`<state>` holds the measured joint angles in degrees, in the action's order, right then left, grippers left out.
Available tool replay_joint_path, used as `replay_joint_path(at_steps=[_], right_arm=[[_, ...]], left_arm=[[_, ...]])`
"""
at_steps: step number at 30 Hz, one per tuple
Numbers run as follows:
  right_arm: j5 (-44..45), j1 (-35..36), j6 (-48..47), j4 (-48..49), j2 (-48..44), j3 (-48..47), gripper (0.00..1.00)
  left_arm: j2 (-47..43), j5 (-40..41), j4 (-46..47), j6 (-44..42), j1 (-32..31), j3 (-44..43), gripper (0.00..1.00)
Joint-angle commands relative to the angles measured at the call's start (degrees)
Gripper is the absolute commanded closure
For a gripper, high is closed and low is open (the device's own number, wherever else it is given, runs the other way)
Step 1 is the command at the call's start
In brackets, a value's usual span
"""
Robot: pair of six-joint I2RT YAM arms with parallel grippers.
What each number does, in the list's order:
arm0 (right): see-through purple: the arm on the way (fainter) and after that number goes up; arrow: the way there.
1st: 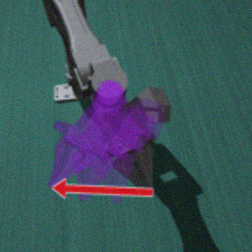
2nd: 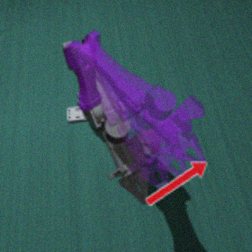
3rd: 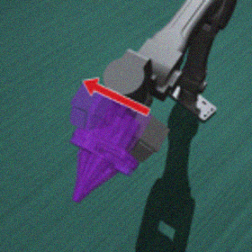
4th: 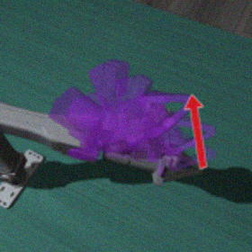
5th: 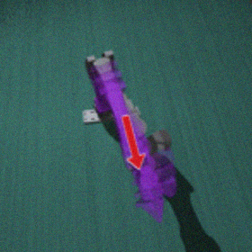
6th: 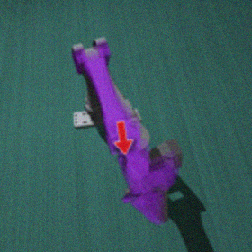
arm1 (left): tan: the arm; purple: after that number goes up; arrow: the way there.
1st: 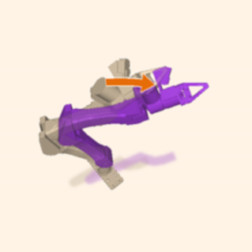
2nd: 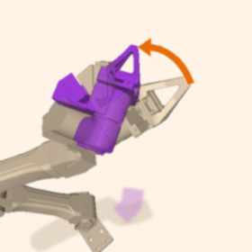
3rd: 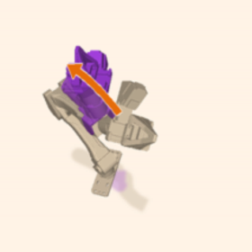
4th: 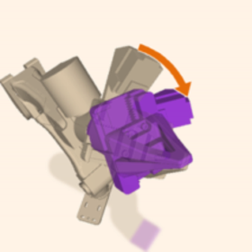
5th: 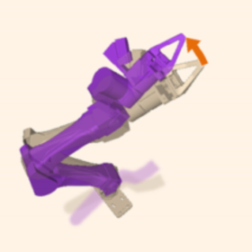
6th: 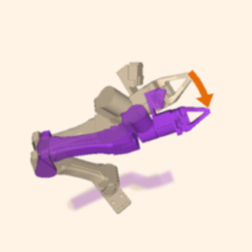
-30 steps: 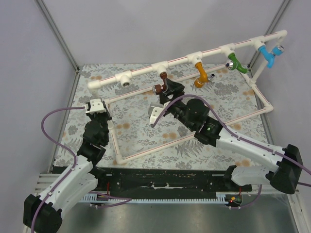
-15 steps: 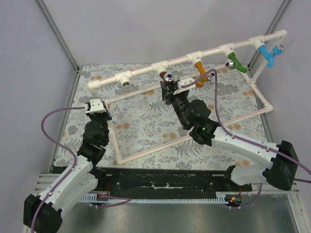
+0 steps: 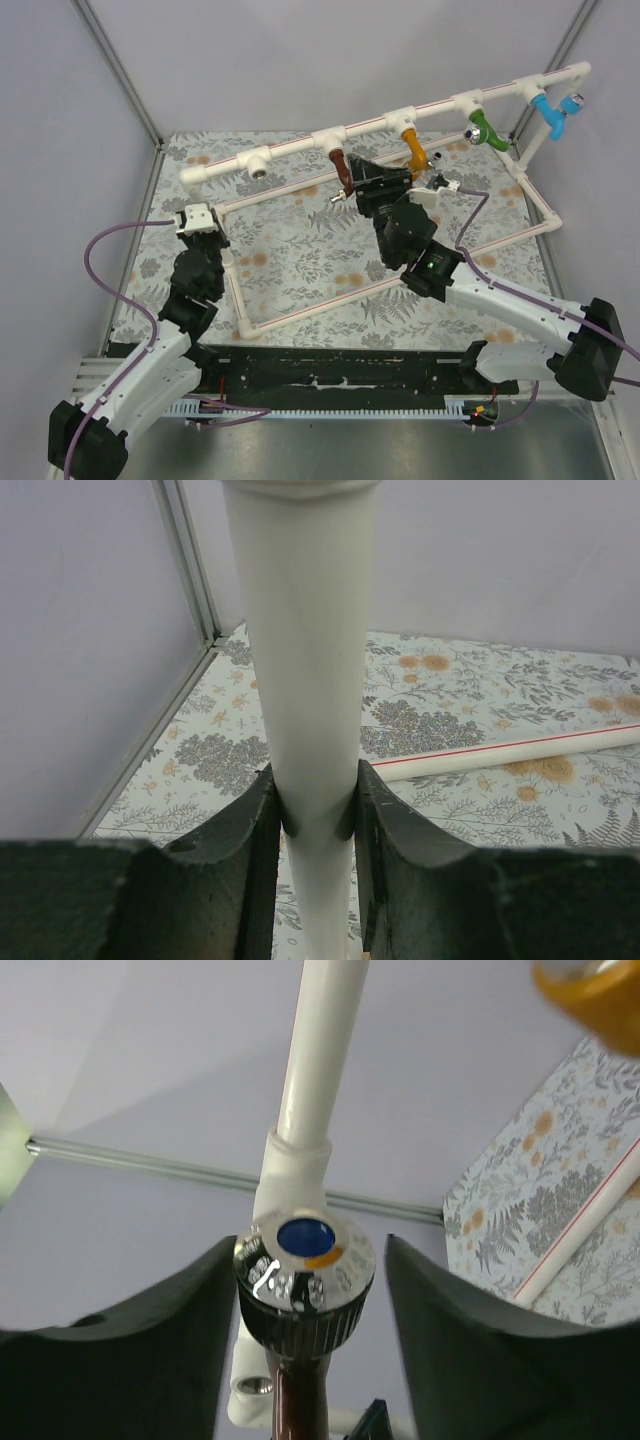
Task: Install the water faucets
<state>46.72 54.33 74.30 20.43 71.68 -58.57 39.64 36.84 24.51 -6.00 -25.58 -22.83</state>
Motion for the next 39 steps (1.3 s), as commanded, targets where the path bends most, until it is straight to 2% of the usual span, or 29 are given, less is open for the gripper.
replay_joint_path(at_steps=[1, 4, 7, 12, 15, 18, 20, 23, 29, 34, 37, 39], right_arm=[[3.65, -2.65, -8.88, 8.56, -5.05, 4.41, 0.24], [-0.65, -2.73, -18.46, 9.02, -8.3, 5.83, 0.09], [-5.75, -2.65, -29.88, 8.84, -11.29, 6.8, 0.02], [-14.88, -2.65, -57.99, 5.68, -16.39, 5.83, 0.02], [-26.2, -2.38, -77.57, 3.14, -18.68, 4.43, 0.02], [-37.8, -1.77, -95.86, -5.72, -19.65, 1.44, 0.02], [-41.96, -1.07, -107.37, -11.79, -19.48, -0.31, 0.02], [-43.12, -0.1, -121.28, -16.89, -18.33, -1.11, 0.02], [-40.75, 0.96, -136.07, -15.6, -14.65, -0.76, 0.02], [-34.61, 1.05, -143.2, -5.51, -9.73, 1.52, 0.04], [-28.99, 1.04, -148.21, 4.07, -4.81, 3.28, 0.09], [-26.25, 1.05, -147.7, 8.11, -2.0, 2.76, 0.14]], left_arm=[[-0.09, -2.12, 0.36, -2.44, -0.7, 0.33, 0.98], [0.18, -2.04, 0.36, -2.53, -0.69, 0.33, 0.98], [0.44, -1.95, 0.36, -2.61, -0.69, 0.33, 0.98], [0.53, -1.95, 0.45, -2.7, -0.7, 0.33, 0.98], [0.7, -2.04, 0.45, -2.61, -0.69, 0.33, 0.98], [0.79, -2.39, 0.27, -2.53, -0.7, 0.33, 0.98], [0.7, -2.39, 0.36, -2.53, -0.61, 0.33, 0.98], [0.79, -2.47, 0.19, -2.52, -0.7, 0.24, 0.98], [0.53, -2.3, 0.27, -2.61, -0.7, 0.33, 0.98], [0.62, -2.3, 0.27, -2.53, -0.7, 0.33, 0.98], [0.7, -2.39, 0.27, -2.26, -0.61, 0.33, 0.98], [0.62, -2.47, 0.27, -2.09, -0.7, 0.33, 0.98]])
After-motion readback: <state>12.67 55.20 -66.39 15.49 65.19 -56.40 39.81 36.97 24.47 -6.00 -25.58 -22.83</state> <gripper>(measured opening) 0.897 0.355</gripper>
